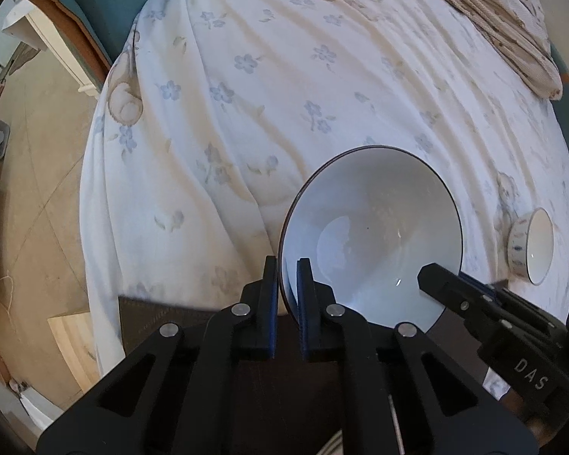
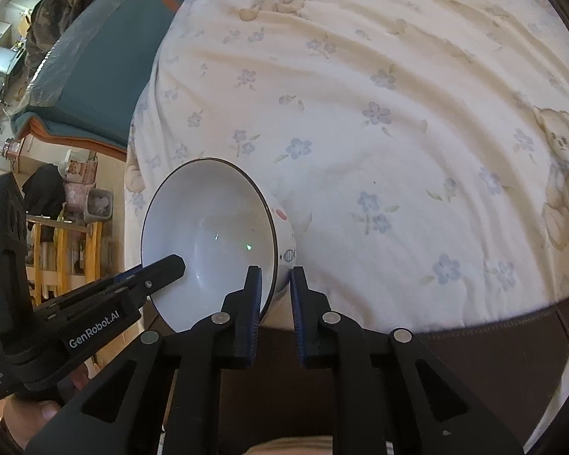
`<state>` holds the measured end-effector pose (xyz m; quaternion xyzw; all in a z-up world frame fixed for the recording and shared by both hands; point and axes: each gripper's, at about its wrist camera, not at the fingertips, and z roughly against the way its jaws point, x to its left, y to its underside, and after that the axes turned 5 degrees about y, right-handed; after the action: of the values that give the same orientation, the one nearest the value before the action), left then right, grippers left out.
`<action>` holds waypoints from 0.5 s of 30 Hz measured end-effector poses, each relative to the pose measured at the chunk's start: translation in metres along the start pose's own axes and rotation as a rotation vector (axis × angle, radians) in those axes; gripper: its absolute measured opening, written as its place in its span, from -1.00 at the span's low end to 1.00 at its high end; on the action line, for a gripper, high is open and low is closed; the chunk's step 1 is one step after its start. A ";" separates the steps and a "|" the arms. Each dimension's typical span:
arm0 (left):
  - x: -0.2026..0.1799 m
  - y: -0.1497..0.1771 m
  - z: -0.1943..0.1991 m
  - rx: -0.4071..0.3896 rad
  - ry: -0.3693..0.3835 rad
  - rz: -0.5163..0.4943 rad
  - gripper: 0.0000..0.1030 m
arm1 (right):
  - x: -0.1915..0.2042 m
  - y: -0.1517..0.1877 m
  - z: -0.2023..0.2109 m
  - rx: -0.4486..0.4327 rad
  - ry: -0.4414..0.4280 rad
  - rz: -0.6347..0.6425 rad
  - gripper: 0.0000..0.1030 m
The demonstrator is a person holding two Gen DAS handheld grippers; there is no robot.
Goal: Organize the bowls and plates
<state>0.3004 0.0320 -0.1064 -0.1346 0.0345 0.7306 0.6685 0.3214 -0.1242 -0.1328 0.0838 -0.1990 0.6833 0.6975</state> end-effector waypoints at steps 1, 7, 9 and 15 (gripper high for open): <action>-0.002 0.003 0.001 0.001 0.002 0.000 -0.87 | 0.001 0.002 0.002 -0.002 0.002 0.001 -0.68; -0.022 0.025 0.020 -0.002 -0.002 -0.030 -0.85 | -0.004 0.022 0.029 -0.023 0.002 -0.004 -0.68; -0.028 0.033 0.026 -0.001 0.004 -0.042 -0.85 | -0.006 0.030 0.039 -0.029 0.002 -0.007 -0.68; -0.044 0.061 0.043 -0.002 0.008 -0.075 -0.84 | -0.012 0.062 0.064 -0.037 0.007 -0.008 -0.68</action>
<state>0.2372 -0.0069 -0.0619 -0.1394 0.0316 0.7046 0.6950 0.2504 -0.1573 -0.0892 0.0692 -0.2090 0.6771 0.7022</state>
